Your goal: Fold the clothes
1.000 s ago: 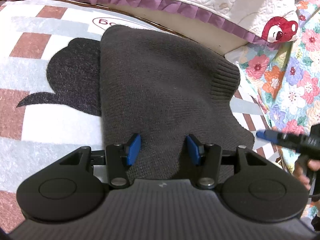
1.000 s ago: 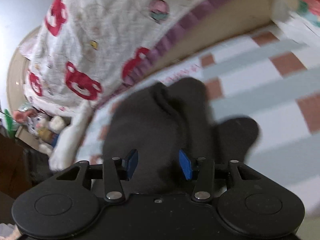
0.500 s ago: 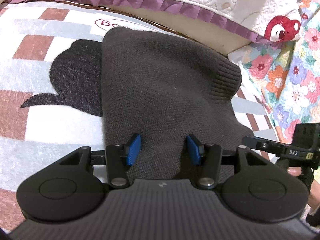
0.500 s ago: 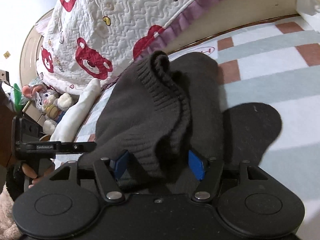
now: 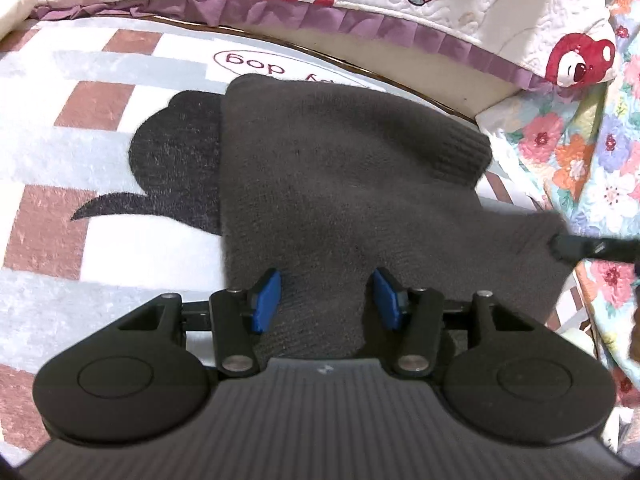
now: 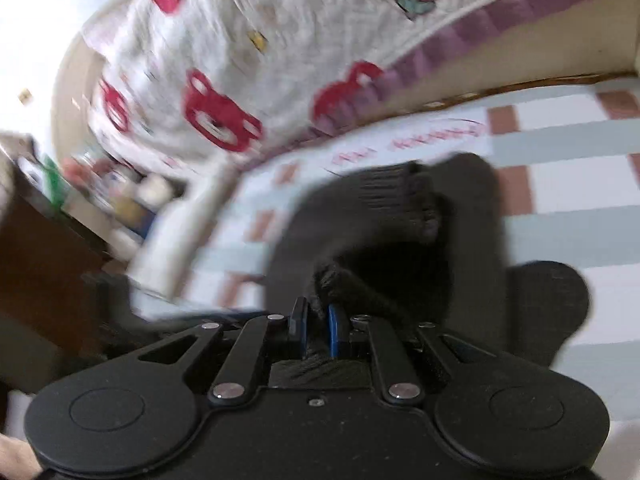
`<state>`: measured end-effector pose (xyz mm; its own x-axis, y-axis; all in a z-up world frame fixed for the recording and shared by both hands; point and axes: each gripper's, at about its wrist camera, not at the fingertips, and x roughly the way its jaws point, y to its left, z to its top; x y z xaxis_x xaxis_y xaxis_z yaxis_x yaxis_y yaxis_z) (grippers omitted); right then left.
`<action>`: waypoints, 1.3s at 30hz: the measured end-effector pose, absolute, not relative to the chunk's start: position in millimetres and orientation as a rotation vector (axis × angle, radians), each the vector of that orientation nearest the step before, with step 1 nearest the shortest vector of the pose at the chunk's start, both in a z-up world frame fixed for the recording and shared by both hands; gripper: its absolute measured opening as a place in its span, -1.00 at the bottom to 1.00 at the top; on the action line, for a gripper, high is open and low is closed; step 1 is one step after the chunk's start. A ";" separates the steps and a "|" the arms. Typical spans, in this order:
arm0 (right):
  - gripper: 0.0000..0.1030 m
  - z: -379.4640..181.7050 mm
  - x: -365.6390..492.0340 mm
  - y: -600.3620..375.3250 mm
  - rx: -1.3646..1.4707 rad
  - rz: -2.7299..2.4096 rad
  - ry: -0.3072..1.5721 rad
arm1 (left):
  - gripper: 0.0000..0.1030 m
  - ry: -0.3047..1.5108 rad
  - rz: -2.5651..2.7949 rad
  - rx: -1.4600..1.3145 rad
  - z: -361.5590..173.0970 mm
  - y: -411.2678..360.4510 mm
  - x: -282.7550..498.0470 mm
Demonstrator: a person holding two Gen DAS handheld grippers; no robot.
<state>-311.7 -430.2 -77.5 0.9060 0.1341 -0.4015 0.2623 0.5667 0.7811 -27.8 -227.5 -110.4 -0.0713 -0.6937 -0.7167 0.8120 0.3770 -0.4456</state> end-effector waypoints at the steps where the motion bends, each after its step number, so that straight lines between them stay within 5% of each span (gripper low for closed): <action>1: -0.65 -80.9 -312.7 -429.1 0.966 -0.093 0.467 | -0.01 1.069 -1.245 0.143 -110.0 -227.9 -28.0; 3: -0.54 -87.7 -314.6 -427.0 0.949 -0.122 0.504 | -0.01 1.069 -1.247 0.141 -111.1 -228.0 -26.8; 5: -0.19 -94.6 -316.5 -424.8 0.932 -0.151 0.541 | -0.01 1.077 -1.247 0.129 -112.4 -227.6 -24.8; 14: 0.16 -96.2 -299.8 -379.4 0.633 -0.069 0.729 | 0.00 1.085 -1.243 0.117 -112.9 -228.3 -24.7; 18: 0.16 -111.4 -290.4 -381.2 0.550 -0.136 0.764 | 0.01 1.067 -1.250 0.086 -112.5 -224.9 -23.0; 19: 0.00 -114.2 -289.9 -386.9 0.594 -0.124 0.741 | 0.01 1.059 -1.253 0.070 -112.0 -223.3 -22.1; 20: -0.78 -116.7 -289.5 -392.7 0.642 -0.108 0.715 | 0.01 1.053 -1.254 0.058 -110.6 -220.8 -20.2; 21: -0.85 -113.5 -286.6 -394.2 0.655 -0.111 0.711 | 0.00 1.050 -1.254 0.049 -108.7 -217.9 -17.7; 26: -0.88 -34.0 -296.8 -391.3 0.848 -0.048 0.441 | 0.02 1.030 -1.256 0.002 -99.2 -203.3 -5.7; 31: -0.89 -19.6 -320.2 -384.3 0.763 -0.210 0.620 | 0.04 1.018 -1.275 -0.002 -93.2 -194.7 -0.3; 34: -0.90 -73.3 -331.9 -391.7 0.777 -0.391 0.834 | 0.06 0.963 -1.277 0.215 -102.4 -215.0 -32.7; 39: -0.90 -81.2 -344.0 -396.4 0.864 -0.387 0.849 | 0.02 0.926 -1.270 0.314 -102.1 -222.7 -49.9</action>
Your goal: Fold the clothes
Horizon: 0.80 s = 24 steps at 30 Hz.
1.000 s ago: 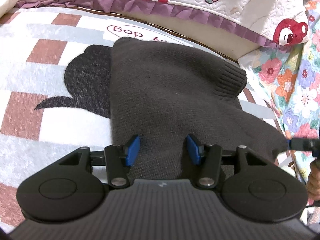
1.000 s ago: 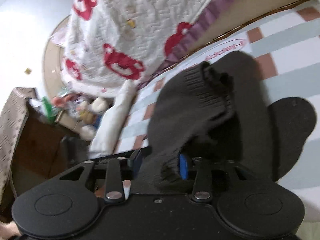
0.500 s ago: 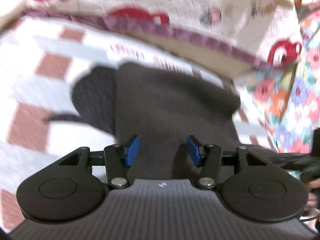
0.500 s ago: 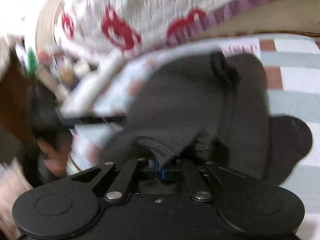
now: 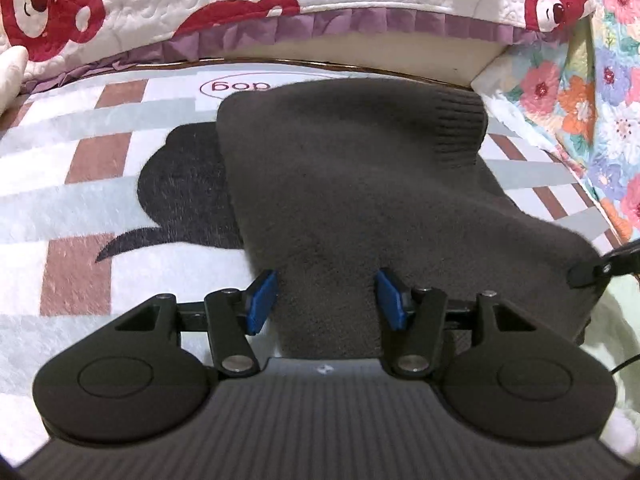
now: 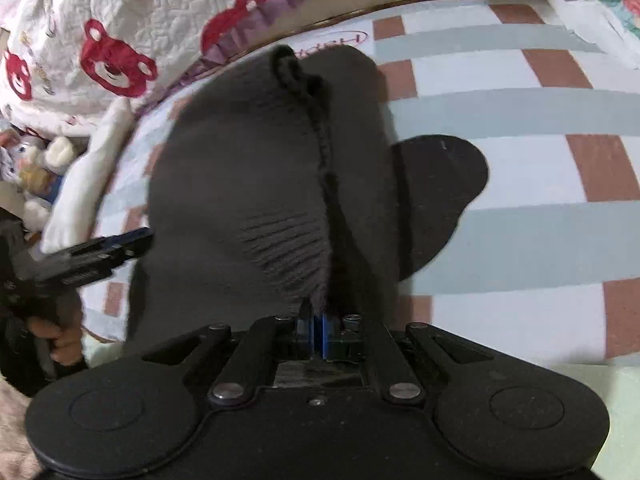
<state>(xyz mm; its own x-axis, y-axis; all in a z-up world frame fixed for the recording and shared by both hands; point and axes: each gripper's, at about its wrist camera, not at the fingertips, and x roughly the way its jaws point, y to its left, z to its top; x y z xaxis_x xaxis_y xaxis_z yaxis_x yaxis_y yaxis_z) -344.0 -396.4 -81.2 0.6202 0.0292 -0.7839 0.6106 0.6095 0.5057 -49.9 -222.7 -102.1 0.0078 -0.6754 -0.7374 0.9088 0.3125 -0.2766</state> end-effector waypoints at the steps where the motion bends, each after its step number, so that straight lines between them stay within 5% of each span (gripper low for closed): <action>1: -0.89 -74.7 -346.2 -396.7 0.882 -0.364 0.834 | 0.02 0.939 -1.274 0.303 -100.3 -220.2 -48.3; 4: -0.90 -49.8 -348.6 -395.8 1.000 -0.216 0.721 | 0.02 0.946 -1.299 0.302 -96.8 -215.2 -48.1; 8: -0.90 -60.7 -335.9 -387.2 0.714 -0.378 0.978 | 0.03 0.928 -1.265 0.323 -98.0 -222.3 -63.3; 11: -0.90 -98.3 -342.3 -387.8 0.759 -0.408 1.083 | 0.00 0.858 -1.253 0.358 -90.0 -224.4 -82.3; 24: -0.80 -61.2 -311.2 -400.7 0.626 -0.354 1.163 | 0.12 0.881 -1.333 0.406 -100.0 -227.6 -96.4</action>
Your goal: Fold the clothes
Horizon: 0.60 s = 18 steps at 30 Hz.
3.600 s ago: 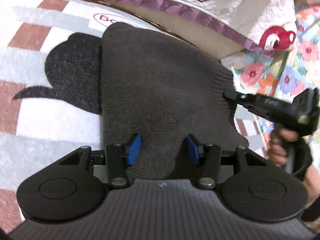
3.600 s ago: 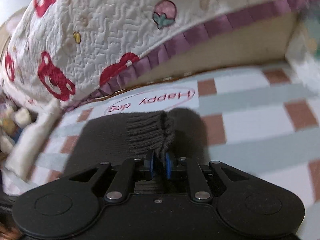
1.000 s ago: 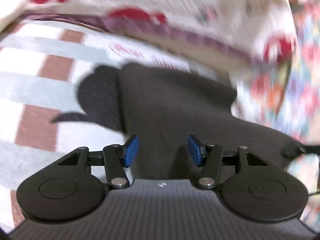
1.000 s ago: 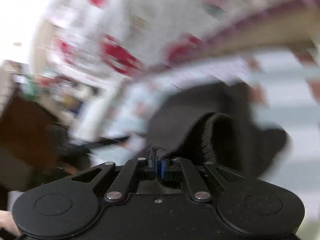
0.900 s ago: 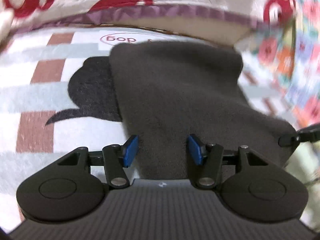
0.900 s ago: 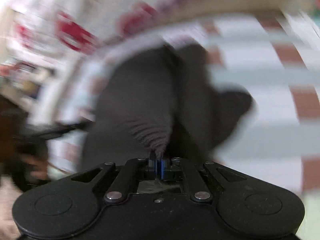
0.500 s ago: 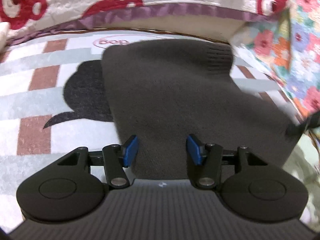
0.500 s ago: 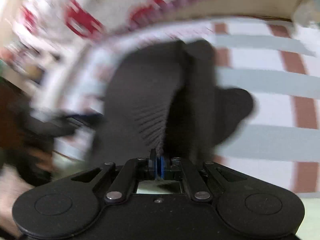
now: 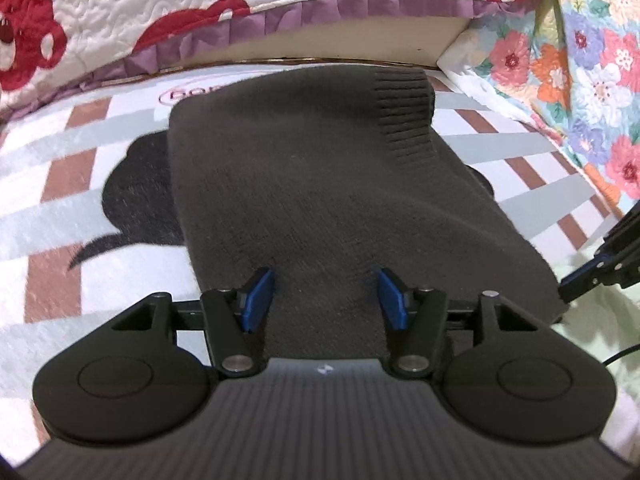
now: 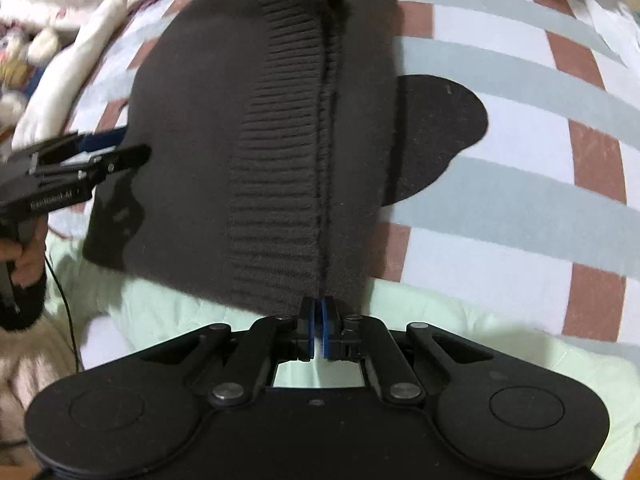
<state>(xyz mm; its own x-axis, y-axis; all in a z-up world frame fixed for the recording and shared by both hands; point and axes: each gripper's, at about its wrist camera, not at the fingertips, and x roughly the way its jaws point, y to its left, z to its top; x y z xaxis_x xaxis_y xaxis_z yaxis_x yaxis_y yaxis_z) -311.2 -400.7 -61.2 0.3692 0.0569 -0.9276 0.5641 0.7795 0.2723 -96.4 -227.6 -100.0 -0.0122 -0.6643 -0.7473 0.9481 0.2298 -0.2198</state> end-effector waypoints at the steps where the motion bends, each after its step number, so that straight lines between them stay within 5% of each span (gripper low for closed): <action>1: -0.79 -54.4 -305.0 -403.9 0.606 -0.347 1.162 | 0.16 0.880 -1.342 0.417 -100.0 -226.2 -98.0; 6: -0.63 -20.5 -273.8 -419.5 0.509 -0.309 1.157 | 0.29 0.799 -1.404 0.526 -96.7 -222.1 -113.4; 8: 0.02 -7.0 -261.4 -425.8 0.471 -0.294 1.154 | 0.30 0.823 -1.405 0.498 -94.6 -223.3 -109.3; 10: 0.31 6.6 -248.9 -432.0 0.432 -0.279 1.151 | 0.30 0.851 -1.413 0.449 -91.8 -222.5 -102.0; 18: 0.32 -60.5 -214.1 -537.8 0.918 -0.303 1.066 | 0.31 1.133 -1.494 0.078 -88.1 -208.0 -40.0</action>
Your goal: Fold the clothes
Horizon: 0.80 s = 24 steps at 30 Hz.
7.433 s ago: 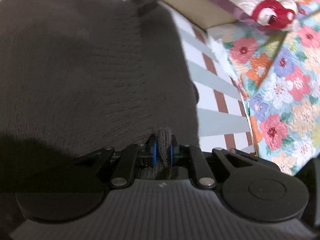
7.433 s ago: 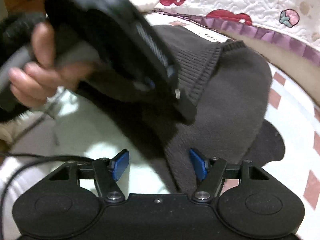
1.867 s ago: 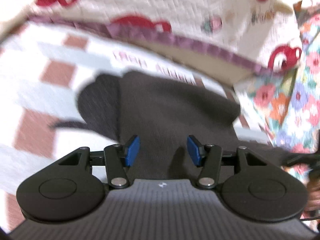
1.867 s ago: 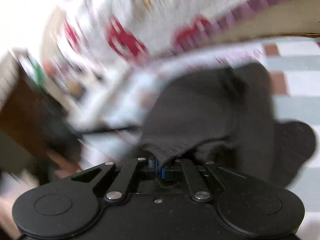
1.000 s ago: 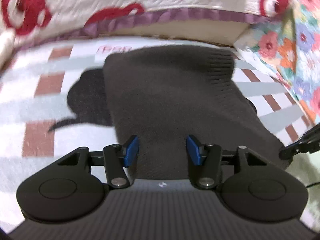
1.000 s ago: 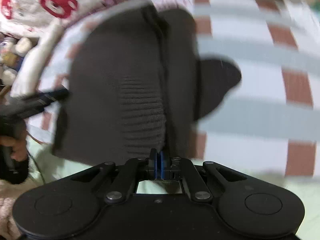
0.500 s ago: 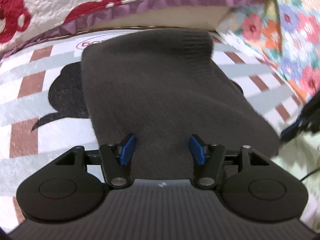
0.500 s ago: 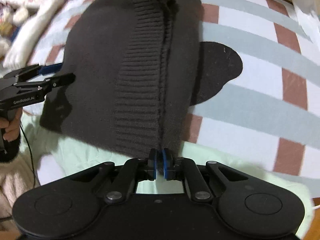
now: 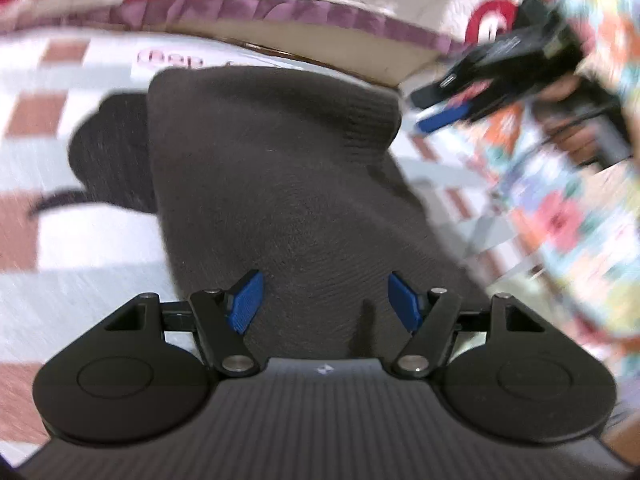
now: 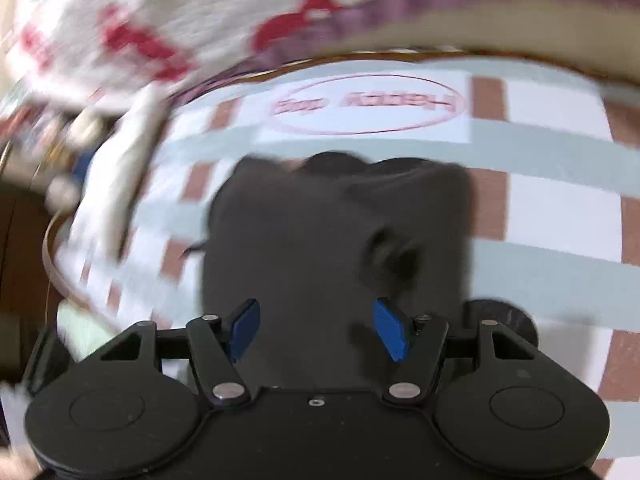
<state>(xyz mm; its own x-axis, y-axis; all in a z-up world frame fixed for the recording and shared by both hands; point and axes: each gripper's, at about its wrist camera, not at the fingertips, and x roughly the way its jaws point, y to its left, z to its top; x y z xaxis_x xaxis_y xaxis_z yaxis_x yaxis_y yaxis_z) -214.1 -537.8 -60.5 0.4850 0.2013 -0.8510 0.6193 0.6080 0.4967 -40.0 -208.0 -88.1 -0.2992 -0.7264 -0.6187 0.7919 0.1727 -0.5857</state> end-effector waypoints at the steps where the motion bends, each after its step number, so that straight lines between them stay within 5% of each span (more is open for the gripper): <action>1: 0.32 -69.8 -217.4 -551.3 0.995 -0.307 1.045 | 0.31 1.145 -1.495 0.031 -86.6 -205.4 -30.8; 16: 0.39 -172.0 -241.5 -576.5 1.607 -0.167 0.711 | 0.31 1.203 -1.184 -0.074 -134.5 -283.3 62.1; 24: 0.39 -164.7 -231.4 -567.7 1.592 -0.150 0.605 | 0.33 1.138 -1.325 -0.083 -142.4 -288.7 39.4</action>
<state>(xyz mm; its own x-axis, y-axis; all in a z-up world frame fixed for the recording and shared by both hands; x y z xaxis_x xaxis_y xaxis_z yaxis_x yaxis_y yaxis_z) -231.4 -567.7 -164.7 0.8489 0.2879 -0.4433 0.4617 0.0045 0.8870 39.4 -288.7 -142.4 -0.1739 -0.7821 -0.5984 0.7095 0.3219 -0.6269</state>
